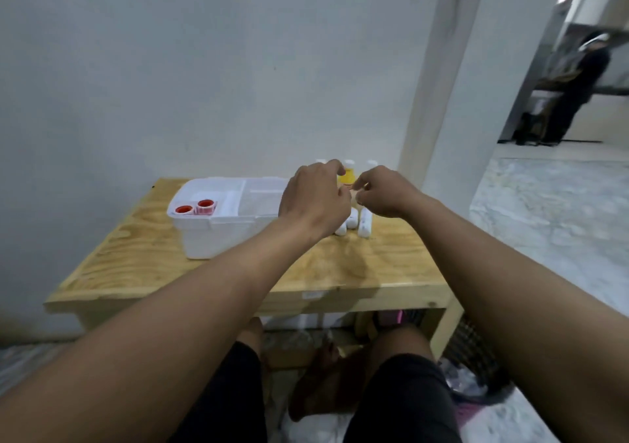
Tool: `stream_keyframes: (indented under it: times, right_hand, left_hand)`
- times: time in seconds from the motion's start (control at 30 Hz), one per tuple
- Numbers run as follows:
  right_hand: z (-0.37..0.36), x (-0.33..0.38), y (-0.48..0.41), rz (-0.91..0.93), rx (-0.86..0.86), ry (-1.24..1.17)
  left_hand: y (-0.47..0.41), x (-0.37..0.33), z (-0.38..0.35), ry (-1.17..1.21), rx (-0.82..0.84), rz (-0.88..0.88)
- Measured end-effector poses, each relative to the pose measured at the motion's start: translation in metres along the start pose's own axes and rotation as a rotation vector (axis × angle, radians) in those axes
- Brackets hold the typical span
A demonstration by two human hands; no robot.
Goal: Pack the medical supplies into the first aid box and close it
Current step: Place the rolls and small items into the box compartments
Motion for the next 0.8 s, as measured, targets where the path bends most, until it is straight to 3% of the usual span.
stream_keyframes:
  times: [0.33, 0.8]
  right_hand:
    - [-0.025, -0.055, -0.010, -0.042, 0.047, -0.009]
    - [-0.046, -0.060, -0.019, 0.035, 0.188, 0.047]
  left_hand:
    - [-0.029, 0.001, -0.080, -0.222, 0.225, 0.068]
    - [-0.056, 0.016, -0.131, -0.396, 0.297, 0.125]
Point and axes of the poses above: each hand's wrist, its own y-axis away from the middle knuckle, its own z-axis out of the back of the hand, x = y × z, the point moved 8 cm from there along -y, towards the middle knuckle, and after that the axes turned 2 degrees about y, right-handed, at the moved point
